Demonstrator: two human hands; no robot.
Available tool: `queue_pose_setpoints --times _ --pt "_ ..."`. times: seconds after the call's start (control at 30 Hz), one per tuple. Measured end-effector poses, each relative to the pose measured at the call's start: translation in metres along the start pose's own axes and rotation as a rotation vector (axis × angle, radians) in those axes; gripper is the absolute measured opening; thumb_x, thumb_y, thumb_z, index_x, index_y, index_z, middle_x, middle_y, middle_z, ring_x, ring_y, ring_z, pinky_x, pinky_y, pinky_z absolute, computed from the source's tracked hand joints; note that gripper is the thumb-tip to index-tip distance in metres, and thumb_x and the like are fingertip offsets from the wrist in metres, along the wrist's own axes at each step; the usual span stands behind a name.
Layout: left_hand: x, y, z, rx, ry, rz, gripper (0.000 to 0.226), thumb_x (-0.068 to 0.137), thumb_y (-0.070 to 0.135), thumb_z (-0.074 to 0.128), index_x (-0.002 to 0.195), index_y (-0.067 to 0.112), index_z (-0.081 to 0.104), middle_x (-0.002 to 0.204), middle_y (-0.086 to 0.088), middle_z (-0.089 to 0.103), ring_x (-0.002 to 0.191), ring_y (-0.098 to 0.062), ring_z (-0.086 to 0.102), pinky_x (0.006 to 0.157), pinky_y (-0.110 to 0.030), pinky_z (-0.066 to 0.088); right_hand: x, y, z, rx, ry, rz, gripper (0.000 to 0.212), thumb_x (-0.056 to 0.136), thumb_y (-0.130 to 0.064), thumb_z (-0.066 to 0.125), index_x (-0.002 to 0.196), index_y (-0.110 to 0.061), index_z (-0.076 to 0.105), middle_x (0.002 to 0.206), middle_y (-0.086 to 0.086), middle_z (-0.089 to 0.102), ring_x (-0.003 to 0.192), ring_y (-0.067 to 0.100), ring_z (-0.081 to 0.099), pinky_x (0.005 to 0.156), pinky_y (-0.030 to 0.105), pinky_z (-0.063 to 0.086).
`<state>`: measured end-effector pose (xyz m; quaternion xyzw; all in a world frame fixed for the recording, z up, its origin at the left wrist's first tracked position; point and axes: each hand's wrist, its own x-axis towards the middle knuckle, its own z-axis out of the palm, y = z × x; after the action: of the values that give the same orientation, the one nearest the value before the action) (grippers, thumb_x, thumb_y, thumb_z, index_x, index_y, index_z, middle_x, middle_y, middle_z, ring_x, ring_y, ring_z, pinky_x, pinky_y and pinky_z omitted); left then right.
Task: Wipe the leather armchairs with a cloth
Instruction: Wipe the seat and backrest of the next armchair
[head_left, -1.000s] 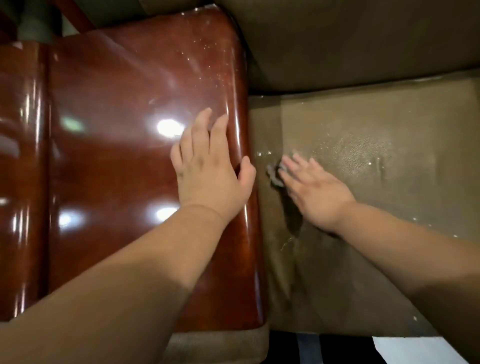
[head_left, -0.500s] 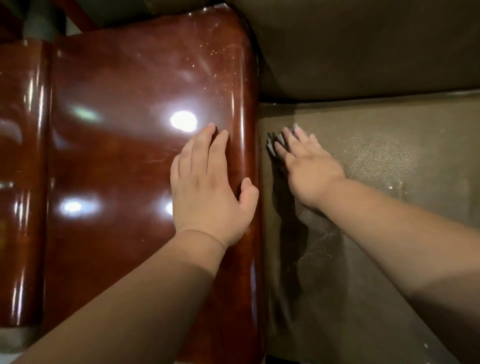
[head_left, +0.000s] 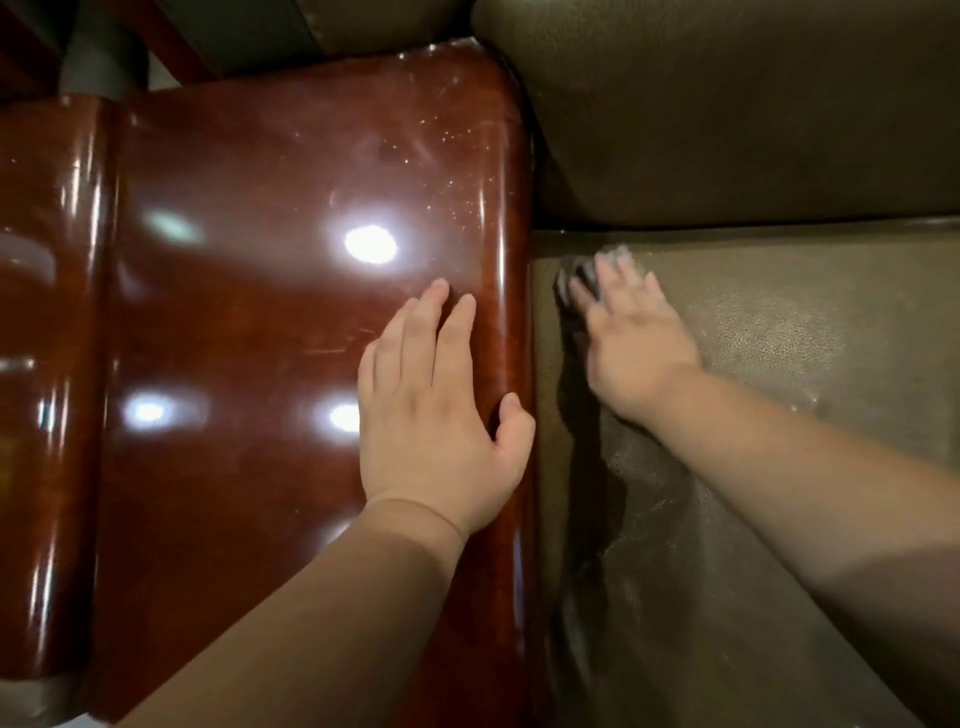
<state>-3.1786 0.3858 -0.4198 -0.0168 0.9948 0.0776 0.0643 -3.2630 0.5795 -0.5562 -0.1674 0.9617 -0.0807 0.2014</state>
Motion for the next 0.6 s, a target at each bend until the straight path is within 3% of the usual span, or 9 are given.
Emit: queue_pose_setpoints --times 0.07,0.17,0.23,0.3,0.37,0.47,0.6 --pt "-0.002 -0.002 -0.001 0.002 -0.001 0.003 0.081 0.086 0.047 0.057 0.158 0.015 0.039 0.167 -0.004 0.031 0.154 -0.026 0.028 0.128 -0.040 0.015 -0.051 -0.014 0.019 -0.022 0.012 -0.271 0.069 0.095 -0.037 0.046 0.160 -0.018 0.038 0.168 0.017 0.025 0.157 0.039 0.016 0.127 0.050 0.012" --pt "0.003 -0.002 -0.002 -0.015 0.035 0.016 0.081 0.085 0.046 0.057 0.157 0.013 0.042 0.166 -0.006 0.033 0.153 -0.029 0.031 0.127 -0.045 0.022 -0.057 0.014 0.014 -0.105 -0.109 -0.544 0.060 0.103 -0.042 0.041 0.159 -0.021 0.040 0.169 0.008 0.028 0.158 0.030 0.019 0.128 0.046 0.016" --pt "0.005 -0.001 -0.001 -0.017 0.035 0.015 0.081 0.085 0.046 0.055 0.157 0.012 0.042 0.166 -0.006 0.034 0.152 -0.029 0.032 0.127 -0.047 0.024 -0.019 0.035 -0.001 -0.108 -0.003 -0.400 0.059 0.105 -0.038 0.041 0.159 -0.015 0.038 0.168 0.012 0.029 0.158 0.031 0.021 0.128 0.046 0.017" --pt "0.002 0.000 0.000 -0.021 0.016 0.019 0.081 0.085 0.047 0.054 0.157 0.012 0.042 0.165 -0.006 0.034 0.152 -0.029 0.032 0.127 -0.048 0.024 0.008 0.035 -0.017 -0.033 0.022 -0.004 0.061 0.107 -0.036 0.038 0.162 -0.012 0.028 0.170 0.014 0.023 0.158 0.032 0.016 0.128 0.045 0.010" --pt "-0.001 0.000 -0.002 -0.012 -0.009 0.013 0.080 0.087 0.048 0.054 0.158 0.014 0.040 0.166 -0.005 0.032 0.153 -0.027 0.031 0.128 -0.047 0.024 0.024 0.013 -0.014 0.013 0.044 0.204 0.066 0.106 -0.033 0.039 0.165 -0.014 0.016 0.172 0.014 0.012 0.159 0.033 0.007 0.130 0.046 0.002" --pt "0.000 0.001 -0.003 0.010 -0.026 0.009 0.081 0.088 0.050 0.054 0.160 0.016 0.037 0.167 -0.003 0.029 0.154 -0.025 0.028 0.129 -0.044 0.020 0.044 -0.024 -0.009 0.018 -0.043 0.060 0.086 0.100 -0.027 0.053 0.166 -0.020 -0.001 0.173 0.011 -0.005 0.159 0.032 -0.009 0.129 0.043 -0.009" --pt "0.005 -0.002 -0.003 0.018 -0.016 0.017 0.082 0.088 0.051 0.053 0.160 0.016 0.037 0.167 -0.003 0.030 0.154 -0.025 0.028 0.128 -0.047 0.023 0.068 -0.016 -0.030 0.030 -0.094 -0.120 0.074 0.106 -0.033 0.044 0.167 -0.018 0.004 0.173 0.006 0.001 0.160 0.029 -0.002 0.126 0.035 -0.005"
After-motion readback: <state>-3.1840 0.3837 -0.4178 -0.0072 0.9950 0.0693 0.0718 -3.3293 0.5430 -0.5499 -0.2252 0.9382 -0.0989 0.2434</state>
